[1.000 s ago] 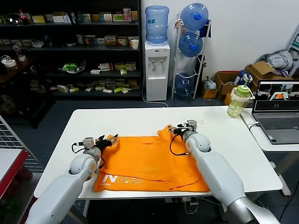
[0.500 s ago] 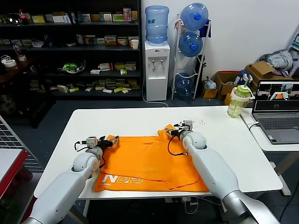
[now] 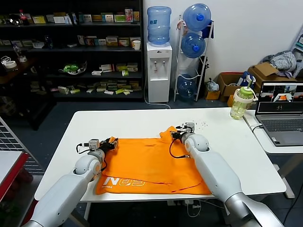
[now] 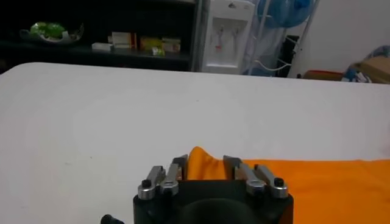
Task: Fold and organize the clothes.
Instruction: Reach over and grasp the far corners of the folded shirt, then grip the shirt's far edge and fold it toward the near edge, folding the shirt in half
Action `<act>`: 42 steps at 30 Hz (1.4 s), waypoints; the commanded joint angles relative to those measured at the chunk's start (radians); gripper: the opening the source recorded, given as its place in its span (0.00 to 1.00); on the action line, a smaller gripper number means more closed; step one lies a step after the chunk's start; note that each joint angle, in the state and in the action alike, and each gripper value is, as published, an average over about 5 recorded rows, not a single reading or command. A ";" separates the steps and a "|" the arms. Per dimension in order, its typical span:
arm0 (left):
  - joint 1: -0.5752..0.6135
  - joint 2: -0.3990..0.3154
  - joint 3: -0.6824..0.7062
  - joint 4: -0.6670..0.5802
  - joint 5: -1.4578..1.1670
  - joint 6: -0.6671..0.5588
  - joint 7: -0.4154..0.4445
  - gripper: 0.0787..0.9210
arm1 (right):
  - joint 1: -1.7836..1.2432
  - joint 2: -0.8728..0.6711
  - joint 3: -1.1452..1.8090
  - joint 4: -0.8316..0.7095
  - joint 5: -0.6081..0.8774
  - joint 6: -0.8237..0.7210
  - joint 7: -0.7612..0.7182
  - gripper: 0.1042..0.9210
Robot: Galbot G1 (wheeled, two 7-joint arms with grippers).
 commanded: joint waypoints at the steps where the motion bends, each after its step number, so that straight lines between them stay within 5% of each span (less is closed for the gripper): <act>1: -0.001 -0.002 0.002 -0.002 0.003 -0.001 -0.003 0.41 | -0.001 0.001 -0.003 -0.001 0.007 -0.011 0.001 0.35; 9: 0.021 0.005 -0.017 -0.040 0.007 -0.021 -0.006 0.15 | -0.027 -0.014 0.002 0.059 0.027 0.038 0.000 0.07; 14: 0.059 0.026 -0.035 -0.121 0.019 -0.039 -0.010 0.02 | -0.064 -0.046 0.011 0.175 0.056 0.067 0.018 0.02; 31: 0.339 0.186 -0.125 -0.555 -0.024 0.000 -0.122 0.02 | -0.364 -0.335 0.099 0.733 0.309 -0.079 0.220 0.02; 42: 0.467 0.244 -0.150 -0.671 -0.034 0.002 -0.167 0.02 | -0.569 -0.477 0.180 0.958 0.392 -0.096 0.283 0.02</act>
